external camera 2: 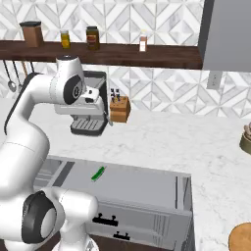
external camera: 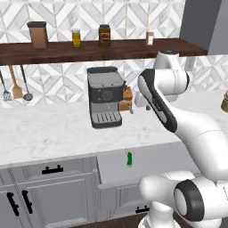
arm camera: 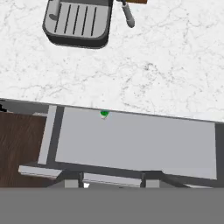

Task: Pick up the knife from the drawer and place it on the cutting board. Then place the meat from the plate to the cutting board.

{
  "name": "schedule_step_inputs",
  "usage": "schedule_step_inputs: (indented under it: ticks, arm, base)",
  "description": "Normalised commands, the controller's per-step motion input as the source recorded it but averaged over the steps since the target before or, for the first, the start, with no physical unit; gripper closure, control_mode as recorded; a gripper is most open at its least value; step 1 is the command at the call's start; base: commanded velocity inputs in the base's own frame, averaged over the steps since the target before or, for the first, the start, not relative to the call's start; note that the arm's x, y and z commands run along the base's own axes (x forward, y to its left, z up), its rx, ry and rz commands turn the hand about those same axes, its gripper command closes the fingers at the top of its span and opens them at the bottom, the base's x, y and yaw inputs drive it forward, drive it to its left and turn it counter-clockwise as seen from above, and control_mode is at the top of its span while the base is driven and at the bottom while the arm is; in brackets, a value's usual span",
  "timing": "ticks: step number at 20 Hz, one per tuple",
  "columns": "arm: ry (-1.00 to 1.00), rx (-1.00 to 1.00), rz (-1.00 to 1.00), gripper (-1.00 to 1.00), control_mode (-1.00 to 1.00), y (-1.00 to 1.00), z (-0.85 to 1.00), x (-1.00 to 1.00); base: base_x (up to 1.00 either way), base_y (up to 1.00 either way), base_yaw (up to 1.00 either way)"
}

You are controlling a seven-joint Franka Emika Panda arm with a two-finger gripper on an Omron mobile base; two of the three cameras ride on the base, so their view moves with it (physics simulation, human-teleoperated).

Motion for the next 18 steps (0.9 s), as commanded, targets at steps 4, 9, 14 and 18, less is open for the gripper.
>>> schedule_step_inputs:
  ticks: [4, 9, 14, 18]
  arm:
    - [0.0, 0.0, 0.0, -1.0, 1.0, 0.0, 0.0, -0.02]
    - [0.0, 0.0, 0.0, -1.0, 1.0, 0.0, 0.0, 0.0]
    - [0.0, 0.0, 0.0, -1.0, 1.0, 0.0, 0.0, 0.0]
    - [0.0, 0.0, 0.0, -1.0, 1.0, 0.0, 0.0, 0.0]
  base:
    - [-0.19, 0.19, -0.07]
    - [-0.8, 0.94, -0.33]
    - [-0.18, 1.0, -0.41]
    - [0.35, 1.0, -0.43]
